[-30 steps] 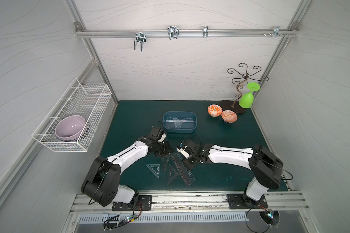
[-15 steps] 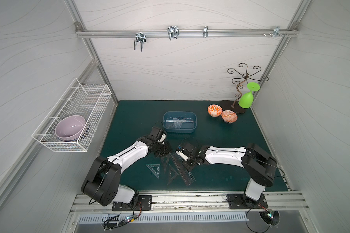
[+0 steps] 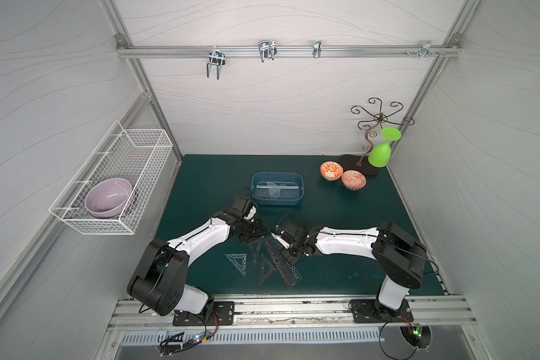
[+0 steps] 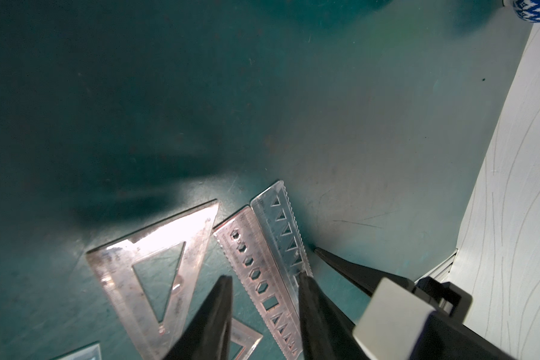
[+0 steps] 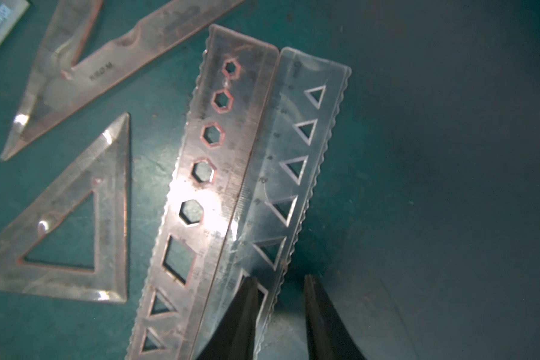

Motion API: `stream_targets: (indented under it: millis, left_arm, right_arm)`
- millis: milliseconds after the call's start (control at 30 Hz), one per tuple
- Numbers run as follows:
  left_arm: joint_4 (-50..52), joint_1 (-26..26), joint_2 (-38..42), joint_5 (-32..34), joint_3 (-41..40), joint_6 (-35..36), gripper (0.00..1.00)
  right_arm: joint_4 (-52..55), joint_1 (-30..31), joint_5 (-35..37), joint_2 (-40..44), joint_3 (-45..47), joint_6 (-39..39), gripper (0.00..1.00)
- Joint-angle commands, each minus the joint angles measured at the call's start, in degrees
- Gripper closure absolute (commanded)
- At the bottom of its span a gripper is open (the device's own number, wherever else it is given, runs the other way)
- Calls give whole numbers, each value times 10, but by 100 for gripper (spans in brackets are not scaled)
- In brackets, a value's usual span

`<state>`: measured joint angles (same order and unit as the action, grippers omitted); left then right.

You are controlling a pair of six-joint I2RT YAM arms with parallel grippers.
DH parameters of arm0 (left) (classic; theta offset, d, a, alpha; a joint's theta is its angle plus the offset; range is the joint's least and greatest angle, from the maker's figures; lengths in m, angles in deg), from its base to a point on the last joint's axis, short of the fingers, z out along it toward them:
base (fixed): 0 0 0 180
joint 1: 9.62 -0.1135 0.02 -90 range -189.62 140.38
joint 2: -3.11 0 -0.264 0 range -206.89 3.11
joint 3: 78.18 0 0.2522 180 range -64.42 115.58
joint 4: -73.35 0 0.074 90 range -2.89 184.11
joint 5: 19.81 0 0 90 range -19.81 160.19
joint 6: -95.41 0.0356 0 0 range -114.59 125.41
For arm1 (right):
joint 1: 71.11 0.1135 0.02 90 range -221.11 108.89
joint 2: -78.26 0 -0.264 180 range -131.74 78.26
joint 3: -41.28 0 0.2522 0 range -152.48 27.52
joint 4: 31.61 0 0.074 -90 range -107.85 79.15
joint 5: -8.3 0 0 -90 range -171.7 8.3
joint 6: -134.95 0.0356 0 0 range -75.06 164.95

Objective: Put the scattered rulers into the storage box
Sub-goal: Pick up the ruler from the center of the board.

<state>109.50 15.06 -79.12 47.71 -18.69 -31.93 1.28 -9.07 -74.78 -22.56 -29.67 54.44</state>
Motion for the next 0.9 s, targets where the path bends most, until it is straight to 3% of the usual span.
stream_targets:
  millis: [0,667,767,867]
  left_arm:
    - [-13,-2,-8,3,1,-2,61]
    - [-39,-5,-30,-23,0,-13,60]
    - [-44,7,-36,-26,4,-15,60]
    - [-49,18,-47,-32,10,-18,60]
  right_arm:
    - [5,-8,21,-13,26,-1,69]
    - [-2,-87,51,24,85,57,75]
    - [3,-102,33,35,85,73,75]
    - [-7,-132,-52,71,97,98,71]
